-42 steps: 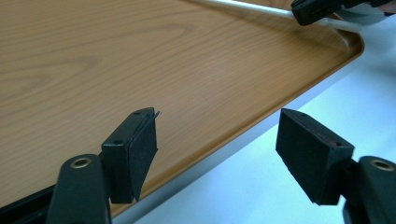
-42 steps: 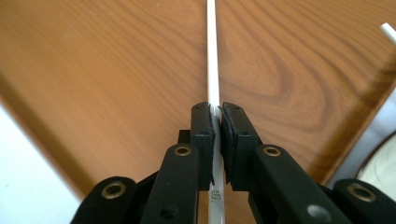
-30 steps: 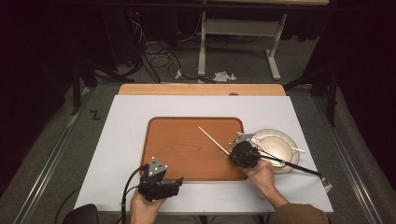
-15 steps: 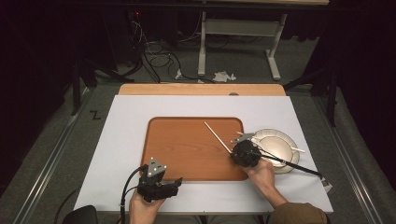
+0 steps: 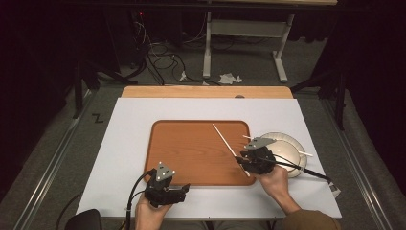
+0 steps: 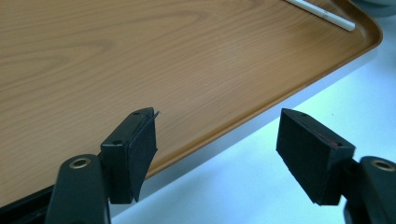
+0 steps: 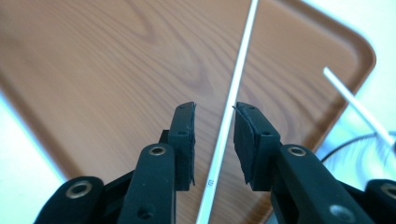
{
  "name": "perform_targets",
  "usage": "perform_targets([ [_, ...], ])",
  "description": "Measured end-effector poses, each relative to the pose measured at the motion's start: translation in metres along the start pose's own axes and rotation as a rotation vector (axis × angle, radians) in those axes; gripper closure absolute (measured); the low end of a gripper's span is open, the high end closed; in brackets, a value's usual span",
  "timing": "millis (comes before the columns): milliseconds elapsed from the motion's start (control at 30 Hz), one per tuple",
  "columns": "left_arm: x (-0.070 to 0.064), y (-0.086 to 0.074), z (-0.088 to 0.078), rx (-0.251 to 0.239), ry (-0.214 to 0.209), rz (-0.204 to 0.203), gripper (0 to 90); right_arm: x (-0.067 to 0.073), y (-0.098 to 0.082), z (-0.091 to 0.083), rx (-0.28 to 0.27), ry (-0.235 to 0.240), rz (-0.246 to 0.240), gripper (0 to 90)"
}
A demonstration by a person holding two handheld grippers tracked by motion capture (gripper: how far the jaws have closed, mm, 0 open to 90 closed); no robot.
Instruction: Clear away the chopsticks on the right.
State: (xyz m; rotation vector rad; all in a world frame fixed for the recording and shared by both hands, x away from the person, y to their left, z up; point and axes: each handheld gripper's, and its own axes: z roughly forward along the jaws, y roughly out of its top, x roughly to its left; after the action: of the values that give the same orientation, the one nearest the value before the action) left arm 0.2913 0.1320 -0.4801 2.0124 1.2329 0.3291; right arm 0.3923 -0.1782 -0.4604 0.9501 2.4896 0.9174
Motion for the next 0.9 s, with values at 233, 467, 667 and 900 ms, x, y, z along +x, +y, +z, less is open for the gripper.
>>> perform_targets([
  [233,-0.001,0.005,0.005,0.005,-0.020,0.018,28.6,-0.009,-0.007,-0.019,-0.075,0.018,0.028,68.8],
  [467,-0.004,0.010,0.013,0.021,-0.045,0.043,28.4,-0.012,-0.013,-0.033,-0.106,0.030,0.070,67.3],
  [667,-0.005,0.016,0.017,0.021,-0.067,0.065,28.3,-0.016,-0.021,-0.050,-0.142,0.018,0.096,68.0],
  [900,-0.010,0.021,0.024,0.024,-0.093,0.097,28.4,-0.018,-0.030,-0.066,-0.174,0.016,0.121,70.3],
])
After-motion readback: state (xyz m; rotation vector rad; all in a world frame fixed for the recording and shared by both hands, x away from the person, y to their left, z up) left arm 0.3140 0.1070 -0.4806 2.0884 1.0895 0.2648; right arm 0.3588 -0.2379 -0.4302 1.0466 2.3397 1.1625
